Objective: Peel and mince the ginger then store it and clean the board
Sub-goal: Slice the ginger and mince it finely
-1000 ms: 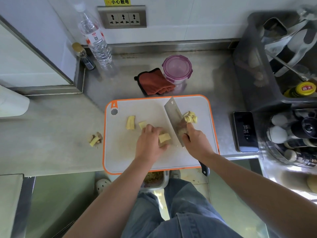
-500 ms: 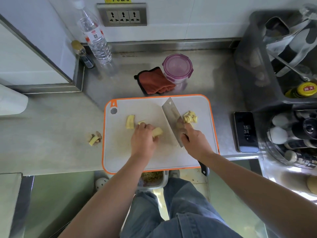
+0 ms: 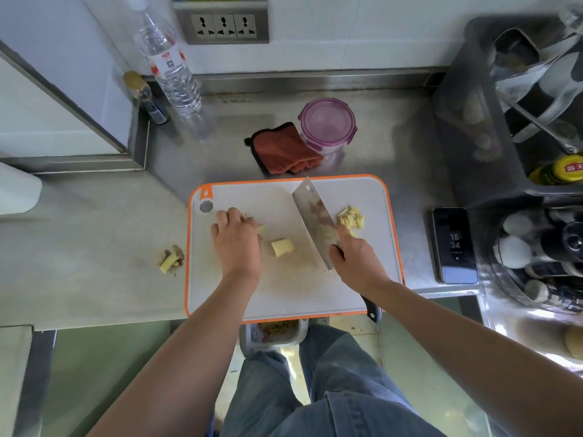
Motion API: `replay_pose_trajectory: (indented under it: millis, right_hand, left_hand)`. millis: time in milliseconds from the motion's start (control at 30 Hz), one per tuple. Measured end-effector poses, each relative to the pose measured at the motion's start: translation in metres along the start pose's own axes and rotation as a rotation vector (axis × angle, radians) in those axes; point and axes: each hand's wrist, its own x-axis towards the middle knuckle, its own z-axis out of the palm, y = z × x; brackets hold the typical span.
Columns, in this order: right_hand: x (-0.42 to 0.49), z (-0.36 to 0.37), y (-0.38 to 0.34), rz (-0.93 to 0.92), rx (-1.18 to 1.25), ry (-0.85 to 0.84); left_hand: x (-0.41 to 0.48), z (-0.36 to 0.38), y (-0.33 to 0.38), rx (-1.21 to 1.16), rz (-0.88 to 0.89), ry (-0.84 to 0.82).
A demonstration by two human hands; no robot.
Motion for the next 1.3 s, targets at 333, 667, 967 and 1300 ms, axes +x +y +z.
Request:
replay_pose_trajectory:
  millis: [333, 667, 967, 1300]
  right_hand:
    - [0.002, -0.001, -0.002, 0.001, -0.01, -0.005]
    - [0.001, -0.003, -0.004, -0.011, 0.008, 0.0]
    - [0.002, 0.003, 0.002, -0.017, 0.009, 0.01]
    - [-0.007, 0.007, 0.001, -0.081, -0.097, -0.007]
  left_hand:
    - [0.004, -0.006, -0.009, -0.433, -0.029, 0.106]
    - [-0.004, -0.003, 0.002, -0.451, 0.015, -0.144]
    - [-0.018, -0.004, 0.009, -0.442, 0.107, -0.072]
    - [-0.031, 0.004, 0.015, -0.373, 0.185, -0.132]
